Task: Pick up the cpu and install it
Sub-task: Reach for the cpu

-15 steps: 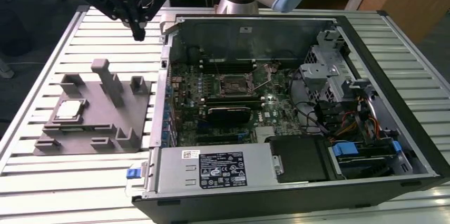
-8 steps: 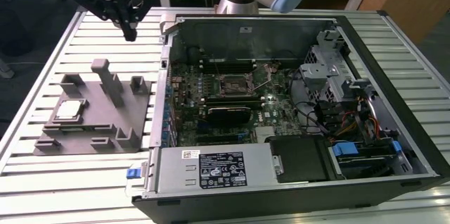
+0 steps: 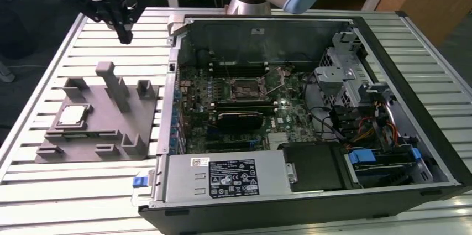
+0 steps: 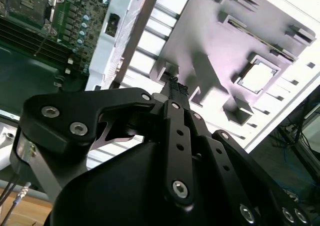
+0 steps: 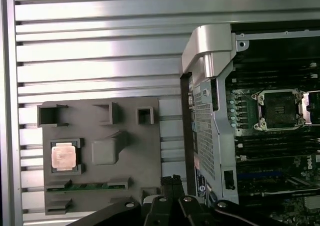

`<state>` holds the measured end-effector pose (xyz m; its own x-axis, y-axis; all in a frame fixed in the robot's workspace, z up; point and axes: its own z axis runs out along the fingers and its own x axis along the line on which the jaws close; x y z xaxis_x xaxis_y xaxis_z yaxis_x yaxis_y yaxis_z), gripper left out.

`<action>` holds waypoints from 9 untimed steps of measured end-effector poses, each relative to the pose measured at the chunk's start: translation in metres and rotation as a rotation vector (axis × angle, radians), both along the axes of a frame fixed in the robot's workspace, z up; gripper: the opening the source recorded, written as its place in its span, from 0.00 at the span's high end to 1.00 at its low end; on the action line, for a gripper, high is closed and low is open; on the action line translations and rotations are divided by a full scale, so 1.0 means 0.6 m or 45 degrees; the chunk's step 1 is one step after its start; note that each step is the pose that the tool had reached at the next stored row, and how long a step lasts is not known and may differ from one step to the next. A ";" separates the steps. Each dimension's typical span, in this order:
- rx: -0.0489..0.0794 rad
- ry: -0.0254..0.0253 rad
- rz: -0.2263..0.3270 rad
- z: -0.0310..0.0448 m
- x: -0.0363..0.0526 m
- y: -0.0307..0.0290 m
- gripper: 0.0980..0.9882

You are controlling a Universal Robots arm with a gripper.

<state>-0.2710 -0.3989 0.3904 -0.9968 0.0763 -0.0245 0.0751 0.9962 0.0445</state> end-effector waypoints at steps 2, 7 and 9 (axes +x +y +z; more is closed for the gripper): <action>0.000 0.0000 0.000 0.000 -0.007 0.0000 0.99; 0.000 0.0000 0.000 -0.001 -0.026 0.0000 0.99; 0.000 0.0000 0.000 -0.002 -0.033 0.0000 0.99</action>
